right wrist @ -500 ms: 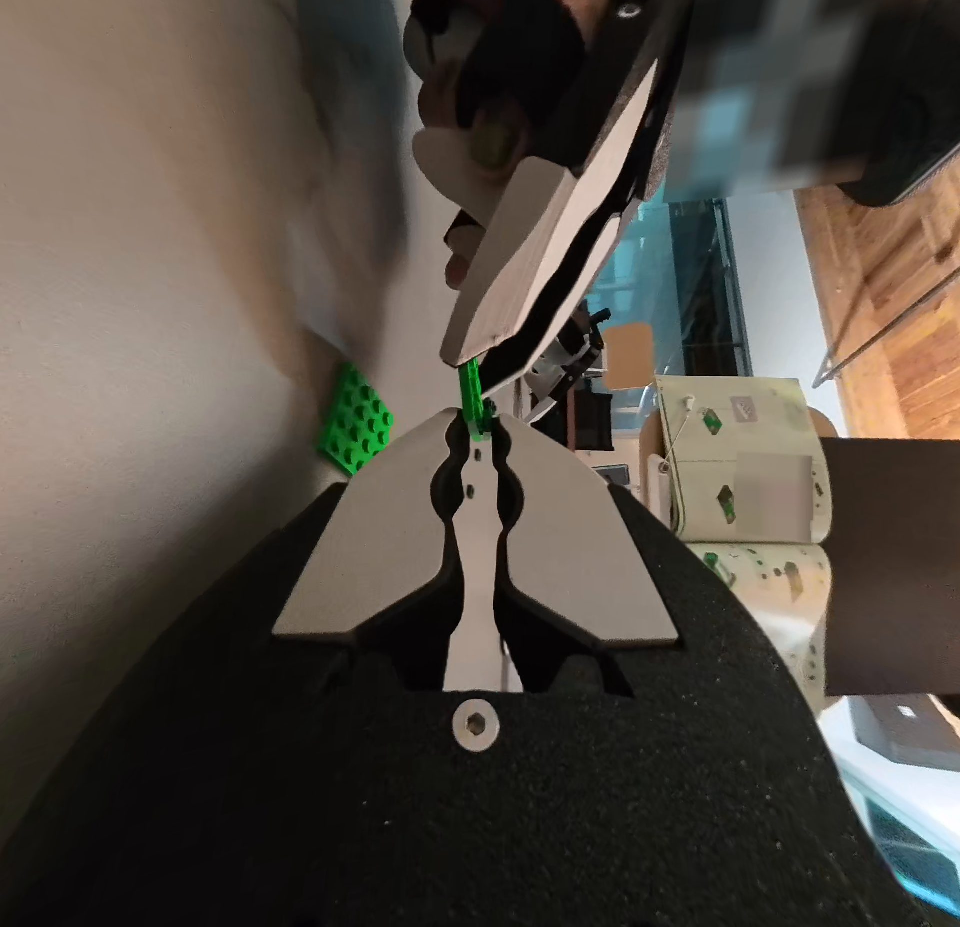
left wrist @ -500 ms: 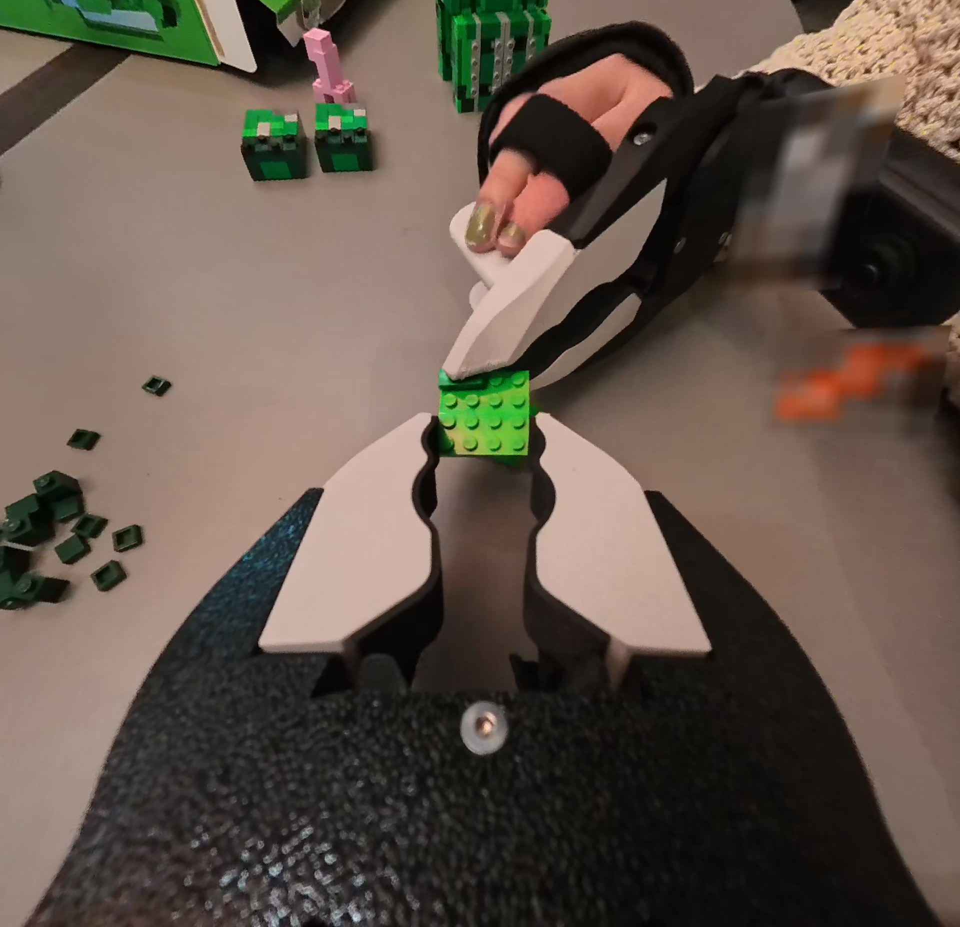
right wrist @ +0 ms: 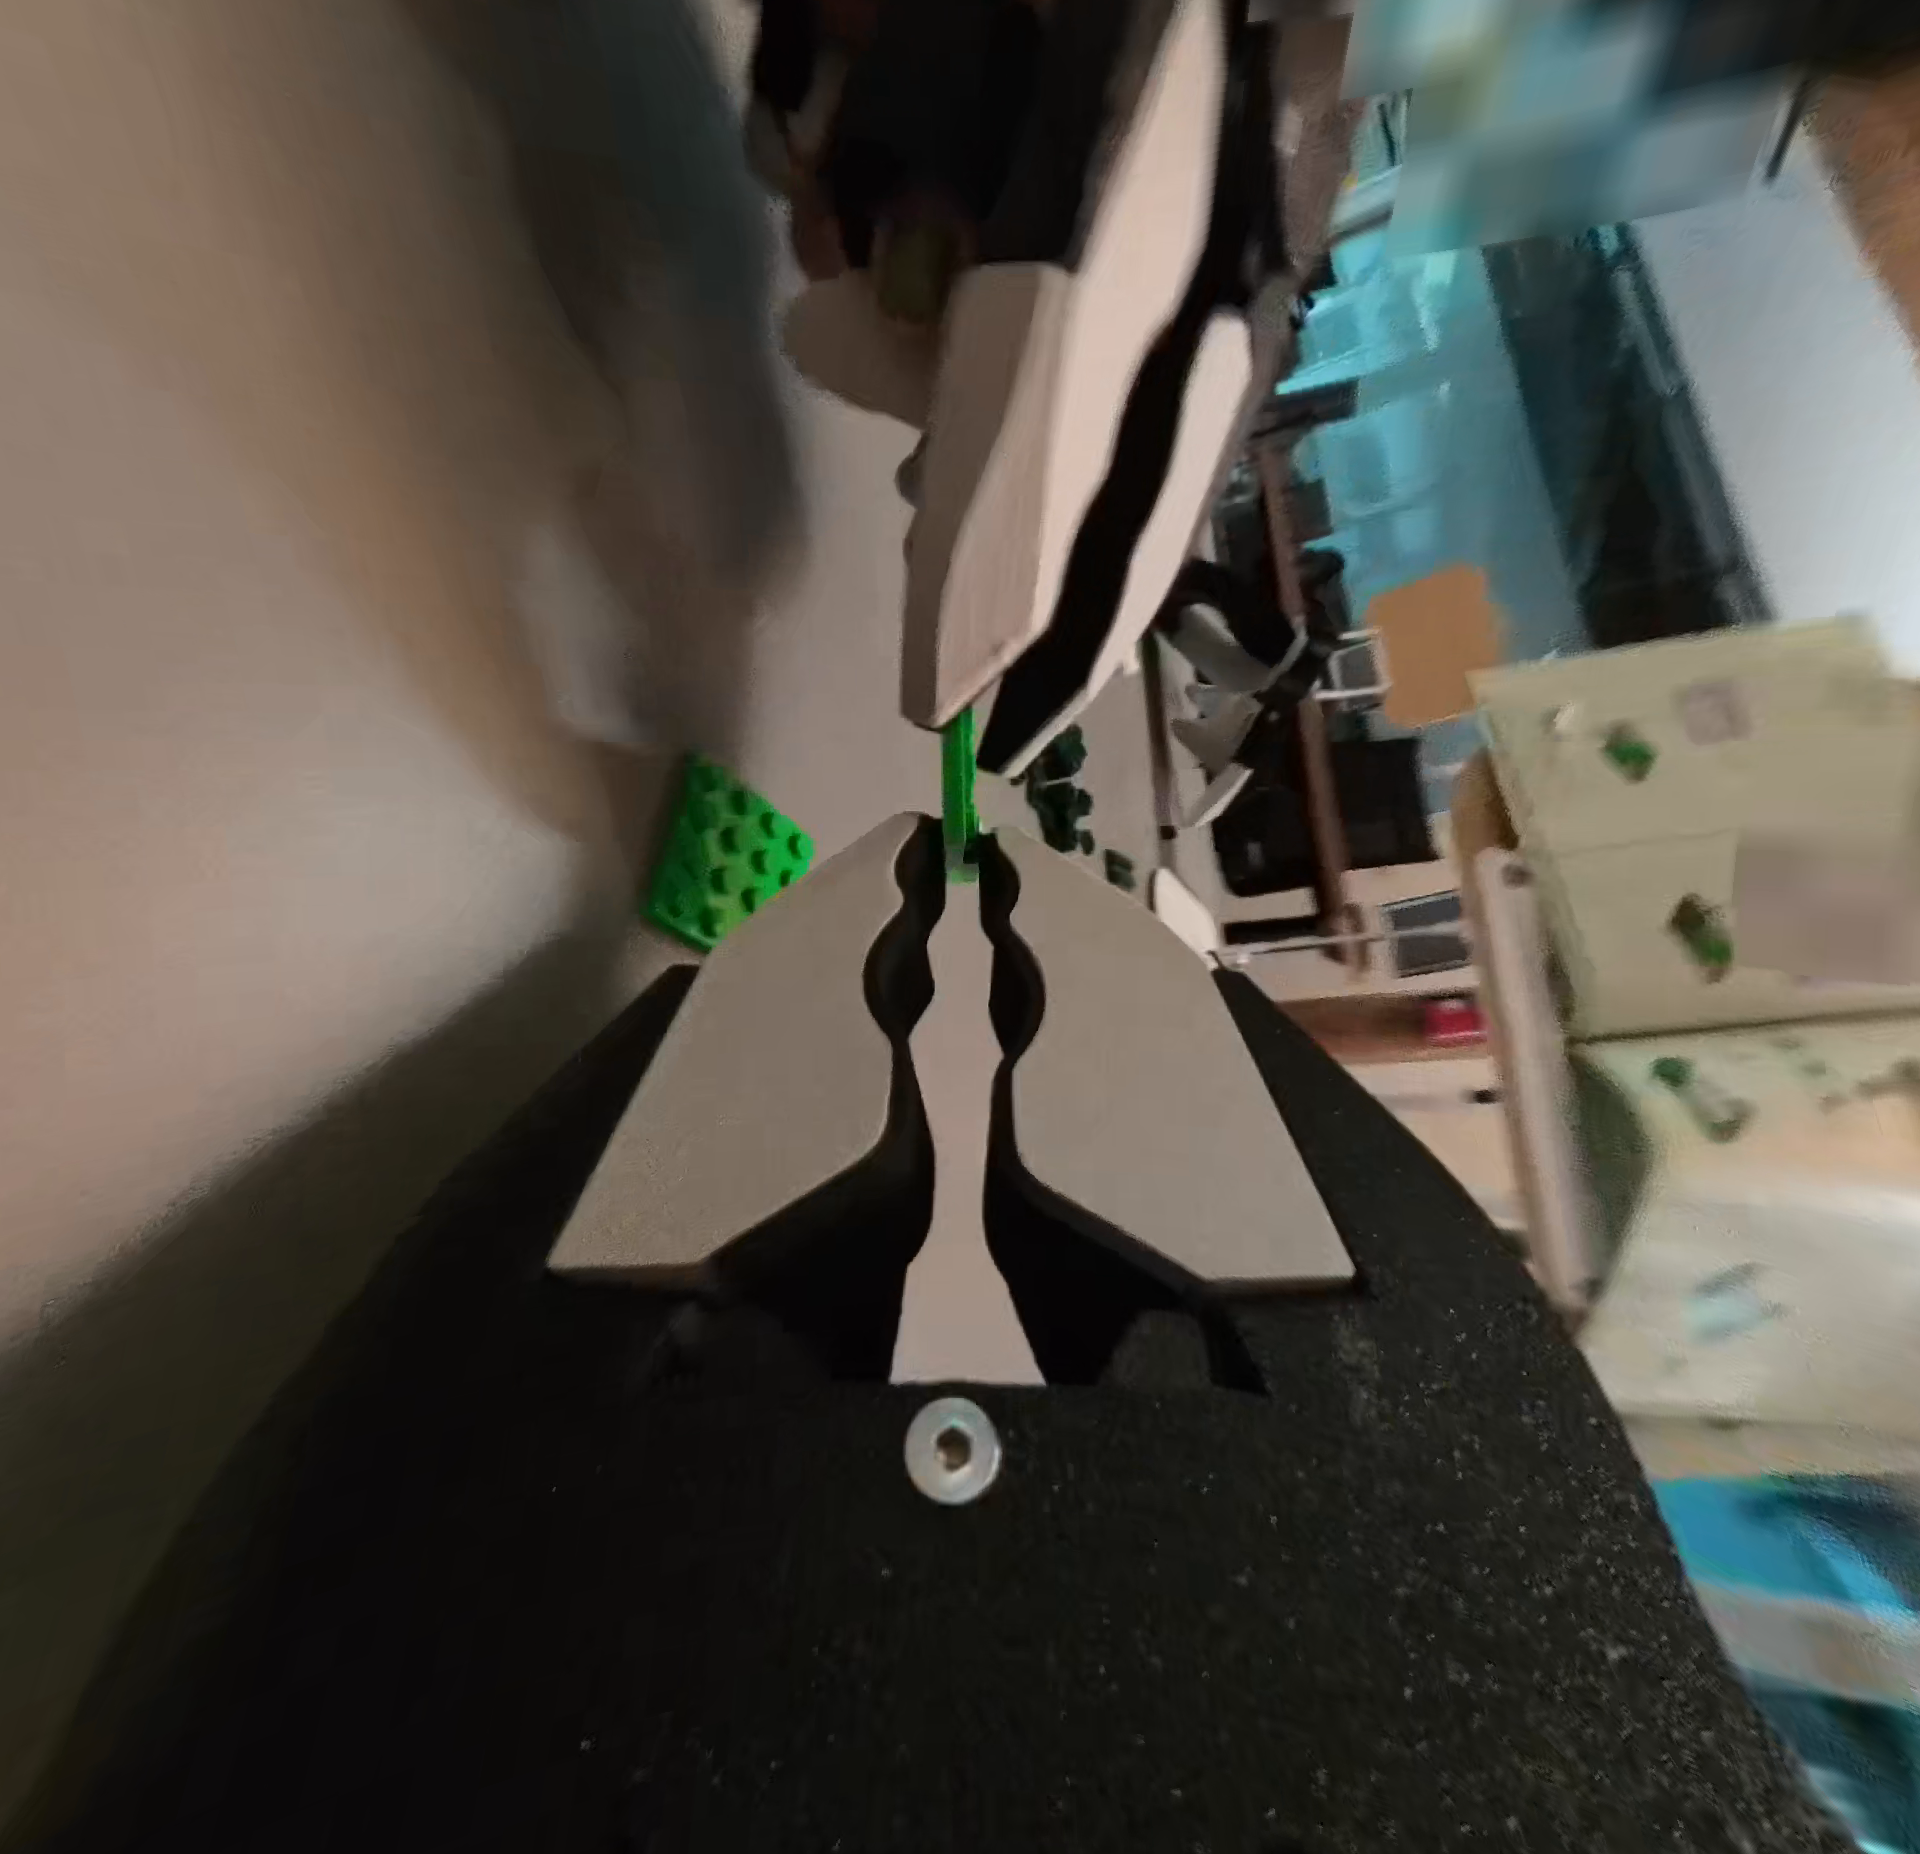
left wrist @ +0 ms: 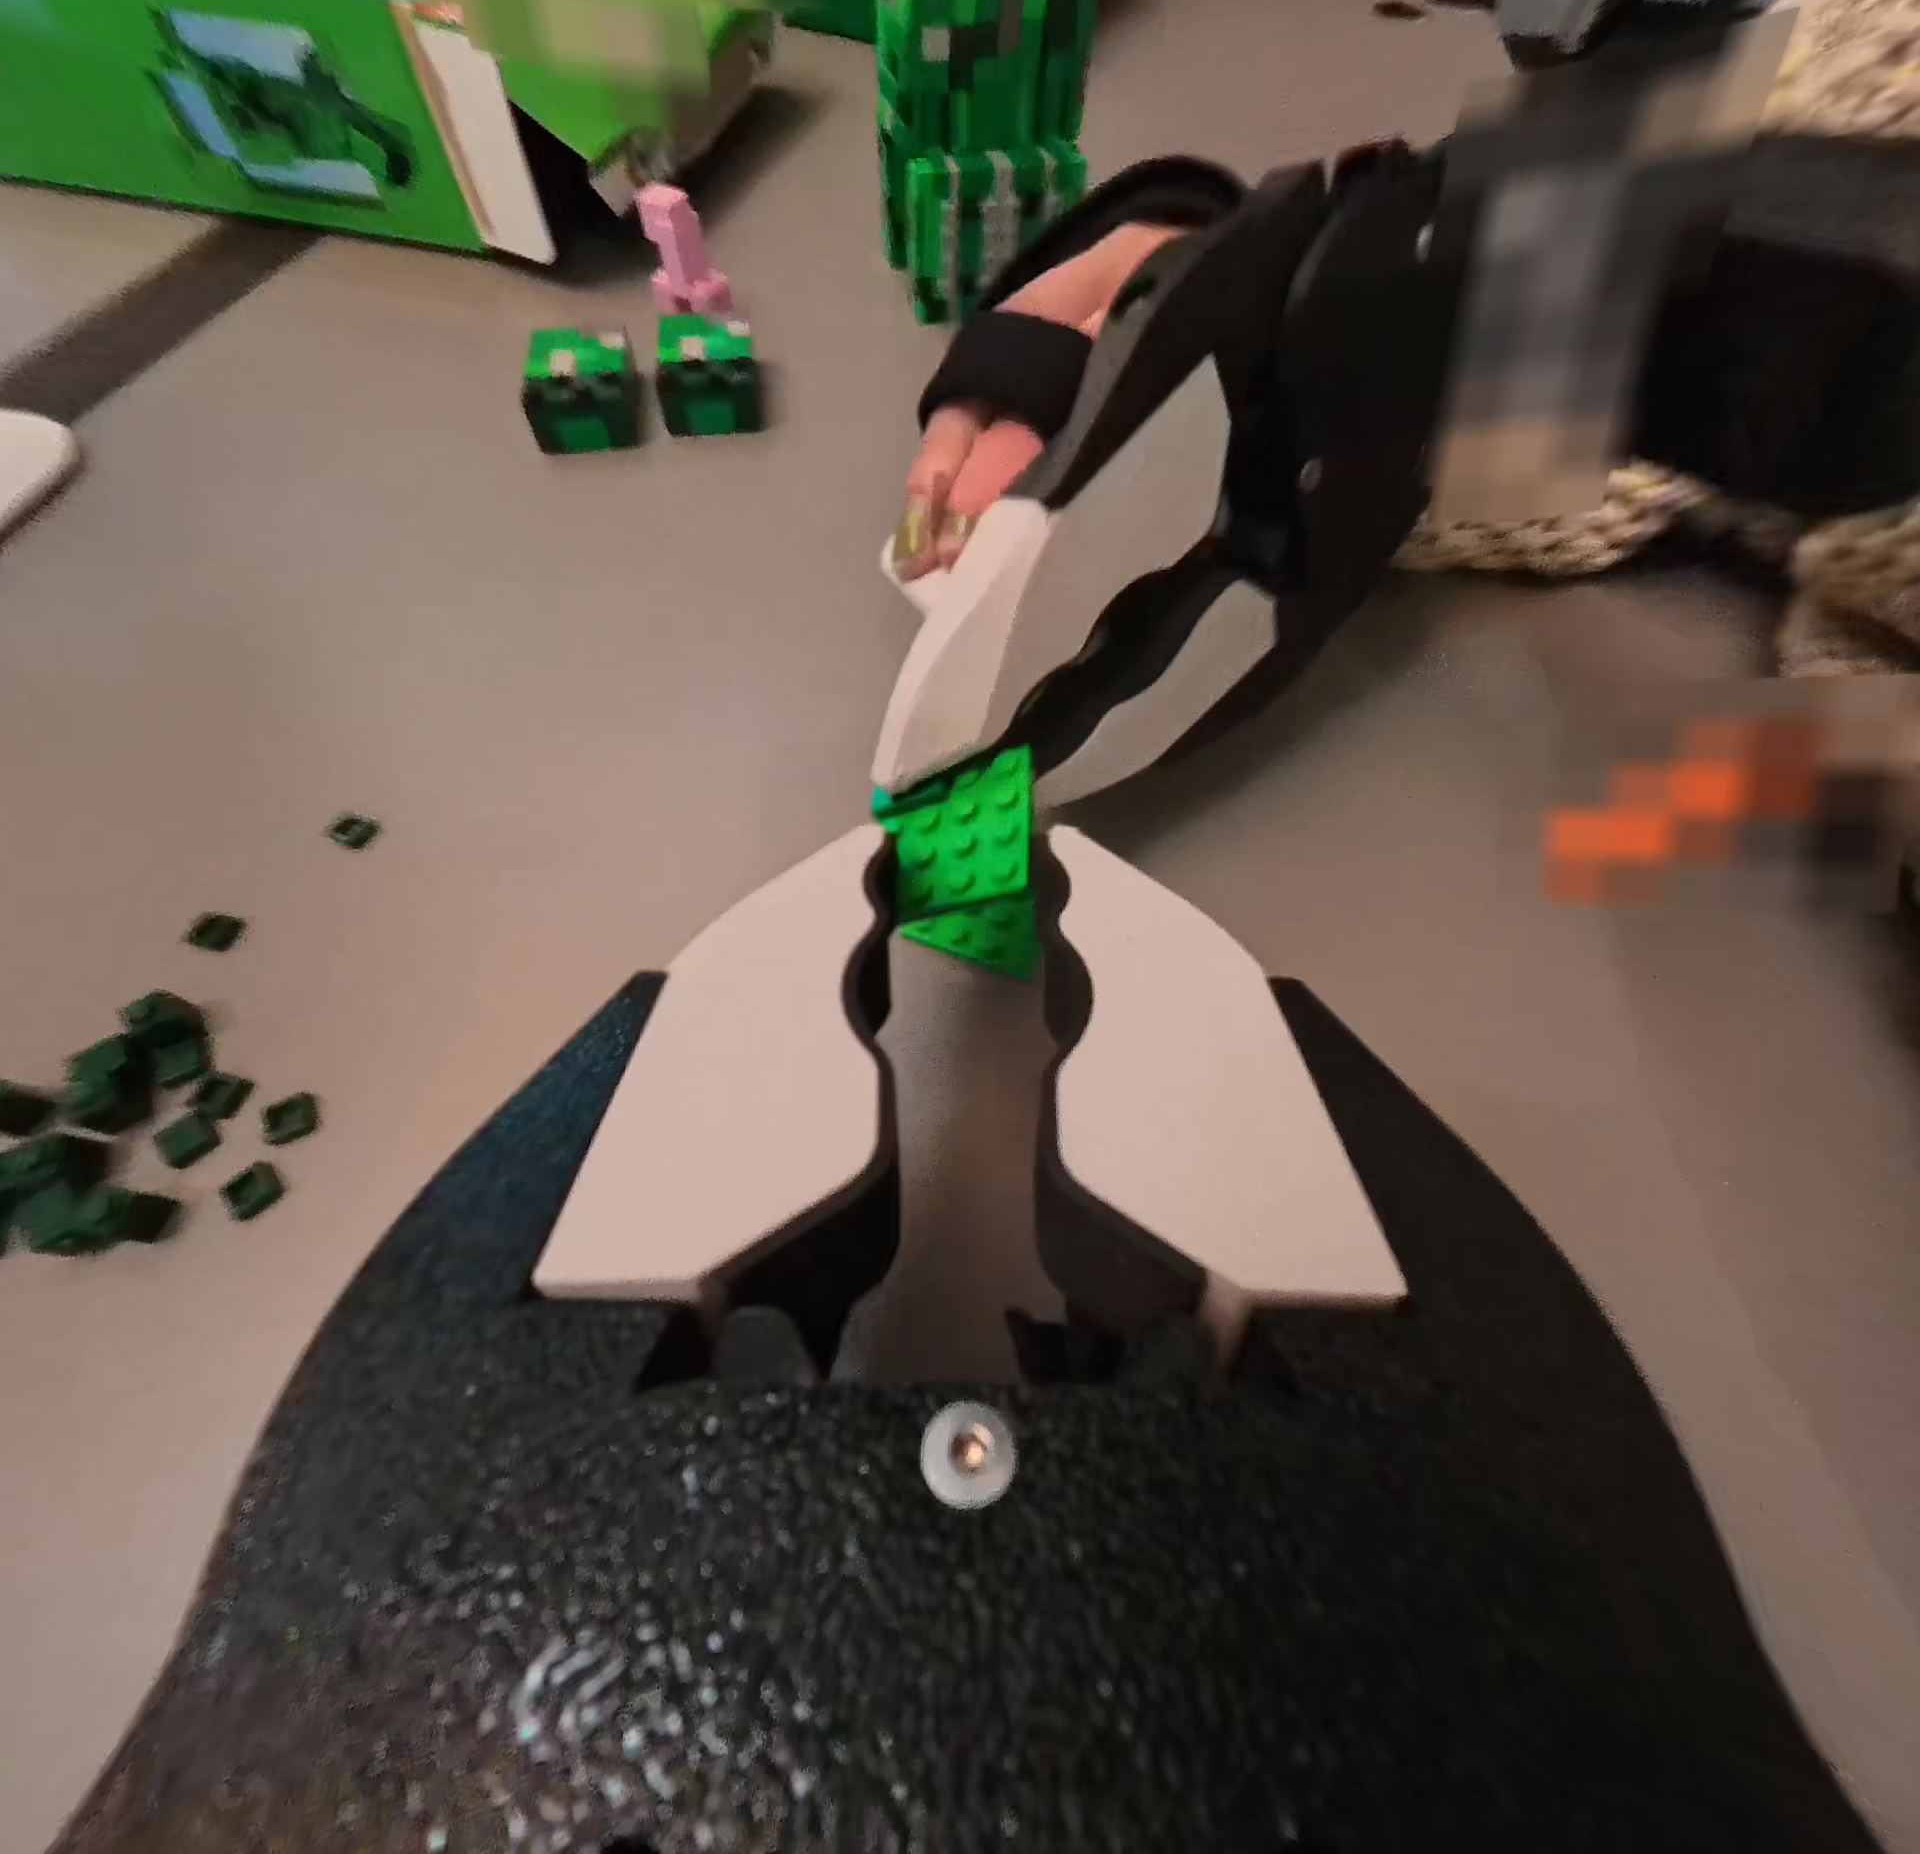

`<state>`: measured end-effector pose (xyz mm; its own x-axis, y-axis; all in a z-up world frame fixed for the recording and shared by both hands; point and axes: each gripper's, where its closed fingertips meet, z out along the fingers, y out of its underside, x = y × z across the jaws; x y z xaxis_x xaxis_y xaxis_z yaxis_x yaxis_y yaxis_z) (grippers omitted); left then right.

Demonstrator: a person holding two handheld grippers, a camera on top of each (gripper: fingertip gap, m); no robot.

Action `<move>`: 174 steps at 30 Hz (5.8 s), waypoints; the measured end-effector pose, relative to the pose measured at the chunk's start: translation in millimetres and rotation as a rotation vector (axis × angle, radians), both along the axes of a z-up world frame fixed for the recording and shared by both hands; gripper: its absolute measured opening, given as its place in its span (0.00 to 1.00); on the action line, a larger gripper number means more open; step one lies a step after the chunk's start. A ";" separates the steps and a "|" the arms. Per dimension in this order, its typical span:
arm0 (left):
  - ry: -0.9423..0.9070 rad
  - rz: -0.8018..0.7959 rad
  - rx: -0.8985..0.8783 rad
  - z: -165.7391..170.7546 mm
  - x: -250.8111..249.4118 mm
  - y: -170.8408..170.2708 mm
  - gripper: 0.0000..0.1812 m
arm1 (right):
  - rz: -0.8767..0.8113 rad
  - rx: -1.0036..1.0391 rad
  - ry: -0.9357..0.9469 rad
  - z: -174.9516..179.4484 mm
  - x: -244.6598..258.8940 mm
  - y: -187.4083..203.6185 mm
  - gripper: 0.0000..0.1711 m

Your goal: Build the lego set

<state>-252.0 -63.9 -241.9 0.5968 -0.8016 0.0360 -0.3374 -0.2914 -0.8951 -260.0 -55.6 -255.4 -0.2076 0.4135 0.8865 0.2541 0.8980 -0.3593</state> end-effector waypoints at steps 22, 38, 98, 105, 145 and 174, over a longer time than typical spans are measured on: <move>0.159 0.076 0.221 4.3 -3.2 12.5 0.27 | -0.007 -0.218 0.081 22.0 6.6 20.2 0.04; -0.024 0.075 0.091 13.0 3.2 10.4 0.18 | 0.009 0.120 0.167 28.0 4.4 13.8 0.04; -0.258 0.220 0.287 49.6 -39.6 16.8 0.18 | -0.257 -0.720 0.524 68.4 32.0 96.3 0.01; 0.006 0.253 0.345 29.2 -26.3 13.3 0.18 | -0.222 -0.712 0.427 59.7 18.2 89.2 0.00; 0.052 0.418 0.486 34.4 -33.4 17.4 0.18 | 0.130 -0.323 -1.096 -18.8 -343.6 -5.0 0.13; -0.044 0.318 0.310 25.8 -30.3 15.6 0.18 | 0.283 -0.535 -0.537 111.1 -162.7 10.5 0.09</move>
<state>-282.3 -48.4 -216.1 0.8186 -0.5553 -0.1467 -0.2344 -0.0898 -0.9680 -422.8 -45.1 -144.3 -0.7090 0.6216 0.3329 0.3028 0.6948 -0.6524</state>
